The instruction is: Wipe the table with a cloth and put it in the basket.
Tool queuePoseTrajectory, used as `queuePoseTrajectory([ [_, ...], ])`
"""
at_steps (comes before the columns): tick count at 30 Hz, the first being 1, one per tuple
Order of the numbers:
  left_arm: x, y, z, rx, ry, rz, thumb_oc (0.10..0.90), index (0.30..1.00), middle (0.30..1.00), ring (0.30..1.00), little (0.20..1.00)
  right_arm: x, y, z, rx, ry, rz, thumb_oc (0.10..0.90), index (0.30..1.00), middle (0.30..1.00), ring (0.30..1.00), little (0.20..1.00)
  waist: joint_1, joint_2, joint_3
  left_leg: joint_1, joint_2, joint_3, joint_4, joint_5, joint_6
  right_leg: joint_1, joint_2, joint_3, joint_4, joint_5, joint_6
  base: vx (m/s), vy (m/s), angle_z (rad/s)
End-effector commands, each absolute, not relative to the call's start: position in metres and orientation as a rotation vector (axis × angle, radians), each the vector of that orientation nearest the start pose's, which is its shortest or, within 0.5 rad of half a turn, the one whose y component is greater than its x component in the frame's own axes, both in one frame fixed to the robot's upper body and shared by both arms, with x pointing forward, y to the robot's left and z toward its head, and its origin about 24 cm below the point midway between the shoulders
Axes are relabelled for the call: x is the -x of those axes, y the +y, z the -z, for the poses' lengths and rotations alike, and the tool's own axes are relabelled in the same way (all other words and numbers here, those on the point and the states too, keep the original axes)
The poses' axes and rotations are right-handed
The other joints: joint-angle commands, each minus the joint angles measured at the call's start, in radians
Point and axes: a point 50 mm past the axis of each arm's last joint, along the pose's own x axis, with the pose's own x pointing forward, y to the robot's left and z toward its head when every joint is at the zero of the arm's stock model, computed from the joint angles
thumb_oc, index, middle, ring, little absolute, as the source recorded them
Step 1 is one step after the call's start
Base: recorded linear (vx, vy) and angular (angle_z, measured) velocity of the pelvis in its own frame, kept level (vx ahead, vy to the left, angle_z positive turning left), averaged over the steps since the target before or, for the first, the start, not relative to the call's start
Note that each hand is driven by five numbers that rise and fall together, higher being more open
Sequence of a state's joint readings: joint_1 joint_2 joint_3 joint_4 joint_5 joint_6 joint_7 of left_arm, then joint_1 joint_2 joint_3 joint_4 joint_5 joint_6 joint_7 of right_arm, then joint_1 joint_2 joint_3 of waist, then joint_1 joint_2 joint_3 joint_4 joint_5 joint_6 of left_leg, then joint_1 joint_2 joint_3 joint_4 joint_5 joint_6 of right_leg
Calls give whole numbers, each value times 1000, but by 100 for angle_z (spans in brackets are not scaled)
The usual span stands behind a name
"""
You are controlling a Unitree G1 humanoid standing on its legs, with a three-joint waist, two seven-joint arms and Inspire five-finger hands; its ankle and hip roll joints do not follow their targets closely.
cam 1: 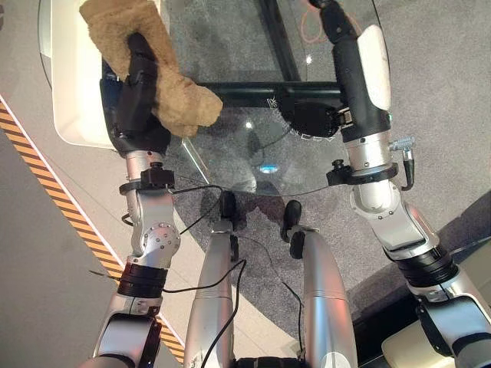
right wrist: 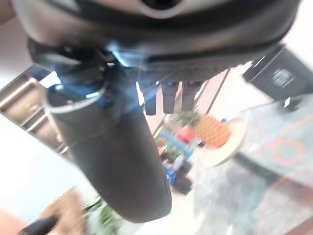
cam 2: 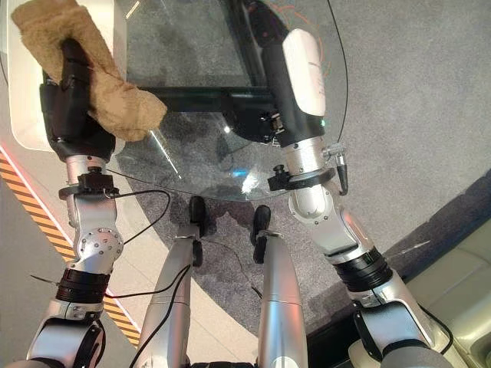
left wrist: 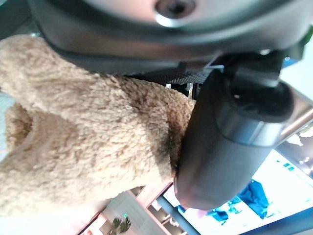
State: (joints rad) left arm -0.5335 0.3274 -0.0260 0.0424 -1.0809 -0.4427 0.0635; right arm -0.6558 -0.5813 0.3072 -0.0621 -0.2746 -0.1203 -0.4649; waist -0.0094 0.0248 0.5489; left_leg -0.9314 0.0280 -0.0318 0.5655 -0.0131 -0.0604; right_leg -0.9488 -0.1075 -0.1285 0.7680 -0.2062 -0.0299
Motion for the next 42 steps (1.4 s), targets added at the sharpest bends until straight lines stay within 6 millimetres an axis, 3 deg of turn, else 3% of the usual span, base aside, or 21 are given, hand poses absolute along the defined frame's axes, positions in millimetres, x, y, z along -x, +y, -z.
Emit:
queuePoseTrajectory([
  [1, -280, 223, -270, 716, -1179, 74, 100, 300, 300, 300, 200, -282, -152, -281, 524, -1182, 282, 800, 900, 900, 900, 900, -15, 16, -29, 45, -17, 82, 33, -107, 49, 32, 41, 18, -60, 22, 46, 6, 32, -1],
  [10, -283, 255, -258, 676, -1177, -164, 100, 300, 300, 300, 200, -306, -196, -240, 465, -939, 511, 800, 900, 900, 900, 900, -24, 21, -29, 51, -16, 78, 47, -120, 52, 34, 38, 25, -46, 12, 45, 11, 26, -5],
  [22, -294, 294, -267, 492, -1142, -469, 100, 300, 300, 300, 200, -327, -258, -197, 449, -646, 735, 800, 900, 900, 900, 900, -30, 26, -29, 52, -9, 75, 52, -126, 52, 33, 37, 30, -38, 5, 44, 2, 2, -1],
  [30, -302, 319, -301, 264, -1104, -675, 100, 300, 300, 300, 200, -332, -291, -165, 442, -469, 812, 800, 900, 900, 900, 900, -41, 23, -29, 30, 0, 73, 63, -129, 51, 18, 38, 33, -38, 6, 43, -2, 0, 0],
  [42, -311, 327, -345, 43, -1058, -780, 100, 300, 300, 300, 200, -328, -308, -130, 450, -336, 826, 800, 900, 900, 900, 900, -61, 7, -29, 4, 12, 73, 88, -139, 56, 2, 47, 37, -34, 13, 43, -2, -1, -1],
])
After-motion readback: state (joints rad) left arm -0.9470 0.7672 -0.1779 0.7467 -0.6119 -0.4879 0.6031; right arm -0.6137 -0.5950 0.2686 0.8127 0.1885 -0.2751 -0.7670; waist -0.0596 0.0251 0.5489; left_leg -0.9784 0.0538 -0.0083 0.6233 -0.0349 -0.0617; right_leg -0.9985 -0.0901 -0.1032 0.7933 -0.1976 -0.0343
